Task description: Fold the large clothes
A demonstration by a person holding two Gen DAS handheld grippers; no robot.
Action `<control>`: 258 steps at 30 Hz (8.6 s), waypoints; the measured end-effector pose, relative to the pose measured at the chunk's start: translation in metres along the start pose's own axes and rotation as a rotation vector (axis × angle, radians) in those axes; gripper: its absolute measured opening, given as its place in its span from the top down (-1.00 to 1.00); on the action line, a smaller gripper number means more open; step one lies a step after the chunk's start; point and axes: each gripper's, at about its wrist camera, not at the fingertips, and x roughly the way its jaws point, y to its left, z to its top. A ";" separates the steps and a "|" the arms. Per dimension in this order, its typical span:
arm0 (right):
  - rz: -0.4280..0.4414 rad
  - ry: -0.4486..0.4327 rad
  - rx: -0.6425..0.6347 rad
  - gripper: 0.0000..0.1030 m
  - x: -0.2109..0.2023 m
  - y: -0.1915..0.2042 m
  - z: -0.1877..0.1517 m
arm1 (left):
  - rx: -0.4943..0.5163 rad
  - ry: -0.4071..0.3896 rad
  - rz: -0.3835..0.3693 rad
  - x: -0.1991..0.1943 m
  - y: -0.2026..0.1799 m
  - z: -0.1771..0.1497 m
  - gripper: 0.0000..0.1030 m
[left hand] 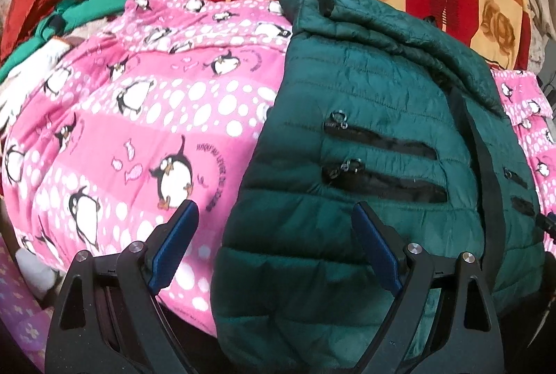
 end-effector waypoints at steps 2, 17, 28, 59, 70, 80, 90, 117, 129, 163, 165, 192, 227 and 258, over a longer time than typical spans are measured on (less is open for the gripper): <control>0.002 0.006 0.000 -0.95 -0.001 -0.002 -0.003 | -0.007 0.009 -0.018 -0.002 0.002 -0.003 -0.74; 0.083 0.109 0.005 -0.95 0.000 -0.027 -0.031 | -0.052 0.140 -0.147 0.010 0.012 -0.022 -0.74; 0.323 0.221 -0.074 -0.82 0.011 0.000 -0.056 | -0.067 0.209 -0.172 0.014 0.026 -0.033 -0.74; 0.335 -0.301 -0.049 0.46 -0.034 0.001 0.149 | -0.097 -0.264 -0.197 -0.057 -0.020 0.146 0.77; 0.235 -0.264 0.050 0.46 0.048 0.004 0.266 | -0.170 -0.220 -0.055 0.050 -0.033 0.253 0.77; 0.256 -0.204 0.224 0.28 0.142 -0.004 0.285 | -0.210 -0.140 -0.055 0.136 -0.032 0.271 0.57; 0.317 -0.337 0.271 -0.72 0.088 -0.018 0.282 | -0.204 -0.209 -0.228 0.088 -0.017 0.275 -0.63; 0.193 -0.186 -0.149 -0.87 0.157 0.108 0.304 | -0.059 -0.148 0.064 0.159 -0.071 0.261 -0.78; 0.123 -0.220 0.029 -0.88 0.154 0.044 0.296 | -0.040 -0.197 0.096 0.156 -0.081 0.254 -0.79; 0.087 -0.180 0.052 -1.00 0.163 0.056 0.260 | -0.033 -0.210 0.058 0.138 -0.078 0.244 -0.79; 0.079 -0.172 0.041 -1.00 0.162 0.057 0.261 | -0.024 -0.212 0.055 0.129 -0.078 0.240 -0.79; 0.127 -0.209 0.069 -0.99 0.100 0.050 0.237 | 0.007 -0.259 0.029 0.079 -0.076 0.205 -0.79; 0.402 0.007 0.102 -1.00 0.184 -0.026 0.269 | -0.258 0.065 -0.477 0.175 -0.010 0.231 -0.99; 0.379 -0.195 -0.029 0.37 0.101 -0.010 0.242 | -0.062 -0.108 -0.346 0.099 -0.049 0.226 0.23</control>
